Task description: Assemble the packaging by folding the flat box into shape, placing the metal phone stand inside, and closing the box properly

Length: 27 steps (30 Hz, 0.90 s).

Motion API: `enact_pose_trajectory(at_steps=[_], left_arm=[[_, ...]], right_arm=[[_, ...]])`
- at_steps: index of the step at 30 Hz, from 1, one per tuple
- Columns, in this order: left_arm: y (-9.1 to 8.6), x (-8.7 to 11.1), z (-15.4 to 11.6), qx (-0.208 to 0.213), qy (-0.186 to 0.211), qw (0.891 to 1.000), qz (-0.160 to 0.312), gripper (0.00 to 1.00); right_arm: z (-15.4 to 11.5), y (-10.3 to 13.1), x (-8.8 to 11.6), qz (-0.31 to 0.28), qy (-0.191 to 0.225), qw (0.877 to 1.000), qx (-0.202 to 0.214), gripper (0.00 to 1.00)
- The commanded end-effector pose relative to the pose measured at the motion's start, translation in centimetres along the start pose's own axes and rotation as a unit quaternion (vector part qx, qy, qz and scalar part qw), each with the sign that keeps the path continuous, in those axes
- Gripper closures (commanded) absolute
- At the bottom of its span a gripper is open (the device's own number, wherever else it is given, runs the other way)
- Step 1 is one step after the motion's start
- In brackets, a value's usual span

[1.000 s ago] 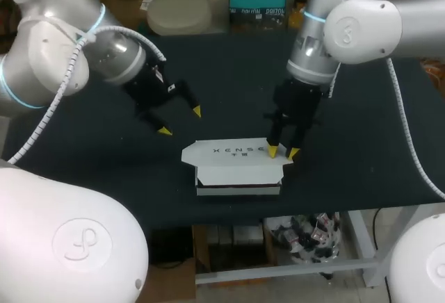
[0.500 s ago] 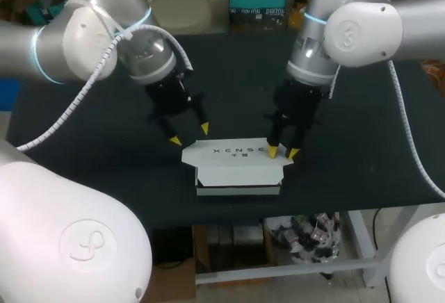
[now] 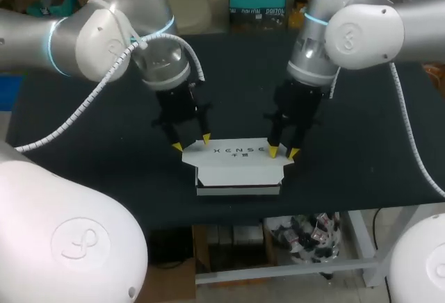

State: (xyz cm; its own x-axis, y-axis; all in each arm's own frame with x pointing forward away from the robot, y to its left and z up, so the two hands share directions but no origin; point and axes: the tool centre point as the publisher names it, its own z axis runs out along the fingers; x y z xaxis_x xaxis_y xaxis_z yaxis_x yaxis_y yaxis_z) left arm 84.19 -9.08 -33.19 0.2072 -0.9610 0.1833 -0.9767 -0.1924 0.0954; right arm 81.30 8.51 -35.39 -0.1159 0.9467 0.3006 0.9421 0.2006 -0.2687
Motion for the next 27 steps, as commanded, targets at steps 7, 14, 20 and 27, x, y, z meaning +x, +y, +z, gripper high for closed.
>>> enact_pose_trajectory(at_steps=[7,14,20,27], left_arm=[[1.1,0.1,0.8,0.011,-0.014,1.000,0.016,0.45],[1.8,0.1,1.5,0.021,-0.008,0.999,0.029,0.45],[2.2,0.1,2.1,0.029,0.001,0.999,0.045,0.49],[2.5,0.0,2.4,0.036,0.006,0.998,0.054,0.49]], right_arm=[[0.5,-0.3,-0.4,0.006,-0.001,1.000,-0.014,0.58],[0.8,-0.3,-0.6,0.008,0.000,1.000,-0.020,0.59],[1.0,-0.2,-0.6,0.009,0.001,1.000,-0.026,0.59],[0.9,-0.5,-0.4,0.022,0.002,0.999,-0.040,0.60]])
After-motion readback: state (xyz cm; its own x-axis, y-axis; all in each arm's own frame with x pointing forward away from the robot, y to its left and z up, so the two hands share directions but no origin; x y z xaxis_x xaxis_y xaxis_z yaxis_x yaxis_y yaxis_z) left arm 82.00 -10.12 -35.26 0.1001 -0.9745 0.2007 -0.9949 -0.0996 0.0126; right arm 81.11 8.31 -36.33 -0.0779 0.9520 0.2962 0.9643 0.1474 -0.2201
